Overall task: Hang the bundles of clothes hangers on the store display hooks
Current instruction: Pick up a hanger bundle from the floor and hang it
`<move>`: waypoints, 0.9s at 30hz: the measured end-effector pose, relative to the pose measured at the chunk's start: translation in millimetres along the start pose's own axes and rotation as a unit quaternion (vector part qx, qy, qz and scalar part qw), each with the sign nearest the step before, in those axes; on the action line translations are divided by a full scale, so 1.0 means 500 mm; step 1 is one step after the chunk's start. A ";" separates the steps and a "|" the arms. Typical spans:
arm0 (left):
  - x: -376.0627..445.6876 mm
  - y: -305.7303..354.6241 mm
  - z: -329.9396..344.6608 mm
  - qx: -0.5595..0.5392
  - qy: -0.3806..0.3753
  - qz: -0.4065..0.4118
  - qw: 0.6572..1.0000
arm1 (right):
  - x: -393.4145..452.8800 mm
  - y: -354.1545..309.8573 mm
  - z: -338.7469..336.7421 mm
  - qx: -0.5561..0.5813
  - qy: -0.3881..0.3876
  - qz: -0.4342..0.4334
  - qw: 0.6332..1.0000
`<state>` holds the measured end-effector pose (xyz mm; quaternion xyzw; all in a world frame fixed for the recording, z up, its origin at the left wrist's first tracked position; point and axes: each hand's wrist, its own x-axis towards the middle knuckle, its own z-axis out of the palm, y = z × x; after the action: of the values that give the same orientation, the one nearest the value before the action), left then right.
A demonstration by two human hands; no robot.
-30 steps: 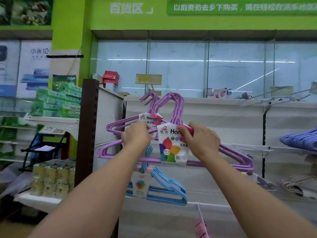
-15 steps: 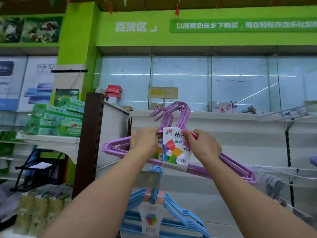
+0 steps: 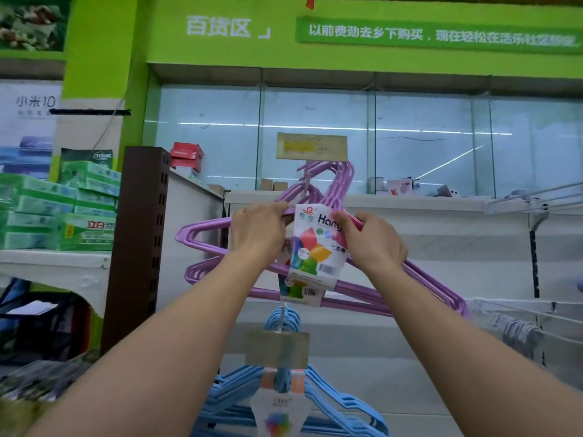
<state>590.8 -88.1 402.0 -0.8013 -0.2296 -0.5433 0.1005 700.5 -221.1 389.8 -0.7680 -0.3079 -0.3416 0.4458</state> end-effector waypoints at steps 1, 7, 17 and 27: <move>0.001 -0.009 0.003 0.003 0.012 -0.004 1.000 | 0.001 -0.007 0.004 0.001 -0.003 -0.006 1.000; -0.023 -0.036 0.020 0.002 0.020 -0.017 1.000 | -0.002 -0.010 0.026 -0.001 -0.042 -0.035 0.999; -0.044 -0.039 0.029 0.016 -0.099 0.026 0.995 | 0.025 0.015 -0.011 0.053 -0.214 -0.047 0.974; -0.051 -0.040 0.085 -0.006 -0.040 -0.044 0.998 | 0.113 0.017 0.043 0.048 -0.405 0.034 0.912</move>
<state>608.7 -59.9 360.3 -0.8124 -0.2647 -0.5158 0.0623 745.0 -196.1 422.8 -0.8283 -0.4517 0.0296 0.3303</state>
